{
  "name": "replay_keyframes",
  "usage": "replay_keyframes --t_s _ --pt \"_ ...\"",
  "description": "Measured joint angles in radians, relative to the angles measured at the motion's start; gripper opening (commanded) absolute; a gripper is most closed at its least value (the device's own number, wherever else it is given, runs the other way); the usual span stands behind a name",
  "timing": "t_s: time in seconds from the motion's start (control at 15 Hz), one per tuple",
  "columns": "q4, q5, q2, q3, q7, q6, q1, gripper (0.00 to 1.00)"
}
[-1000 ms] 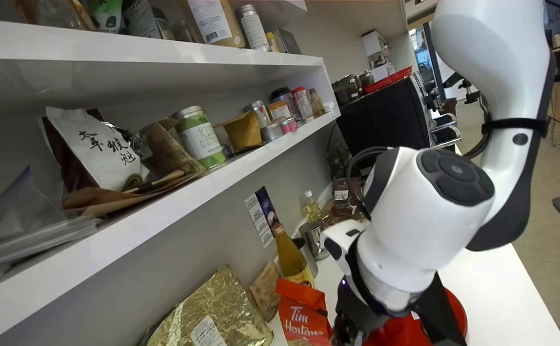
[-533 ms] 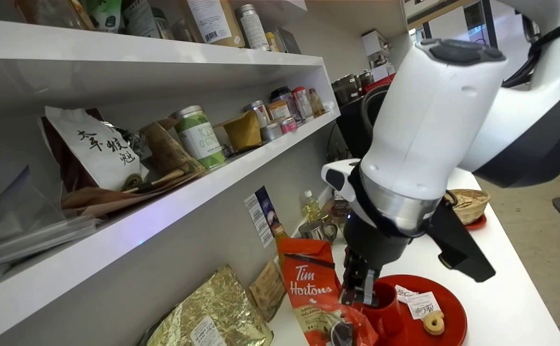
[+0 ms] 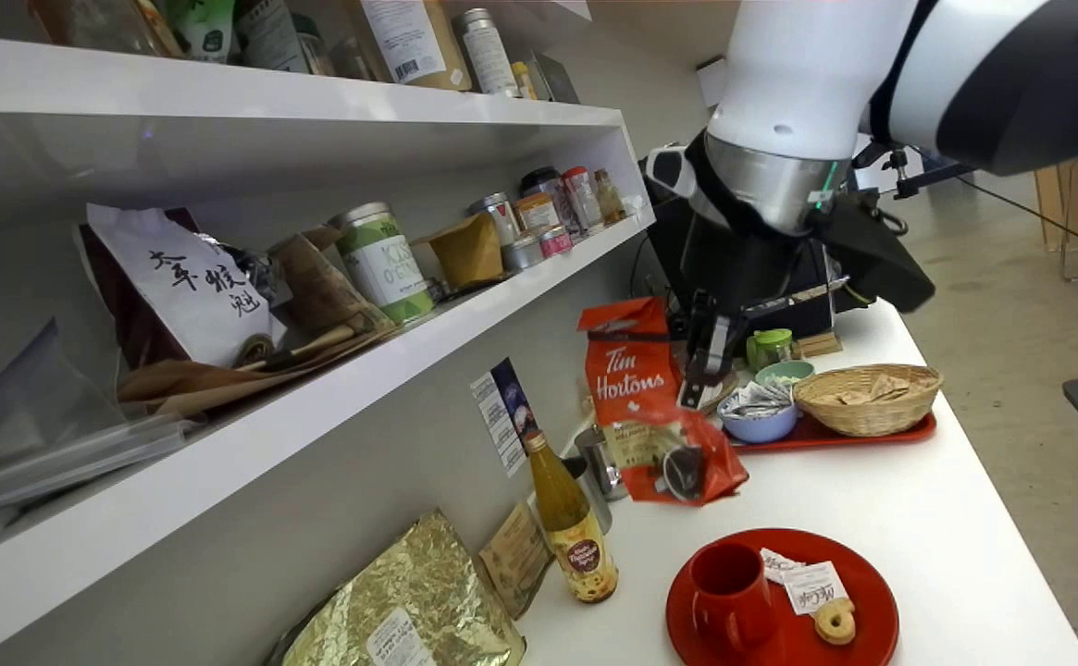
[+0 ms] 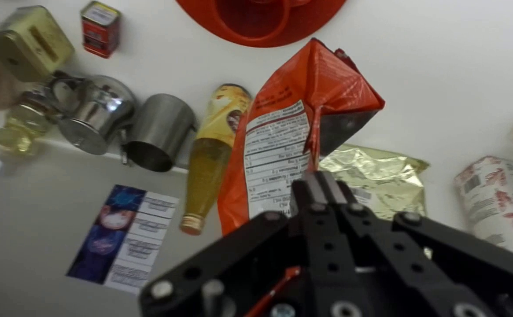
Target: Put the orange packet on the right side of the bottom shelf
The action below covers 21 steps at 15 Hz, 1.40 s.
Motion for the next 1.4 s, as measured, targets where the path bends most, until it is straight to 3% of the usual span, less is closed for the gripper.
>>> replay_keyframes --t_s 0.33,0.6,0.8,1.0,1.13,1.4 --pt "-0.112 0.079 -0.204 -0.093 -0.126 -0.028 -0.122 0.00" --pt "-0.173 0.234 -0.337 -0.187 -0.386 -0.041 -0.200 0.00" --pt "-0.182 0.336 -0.410 -0.315 -0.615 -0.116 -0.186 0.00" --pt "-0.158 0.383 -0.457 -0.483 -0.847 -0.268 -0.115 0.00" --pt "-0.119 0.401 -0.467 -0.559 -0.992 -0.381 -0.099 0.00" --pt "-0.028 0.438 -0.443 -0.557 -1.173 -0.482 -0.194 0.00"
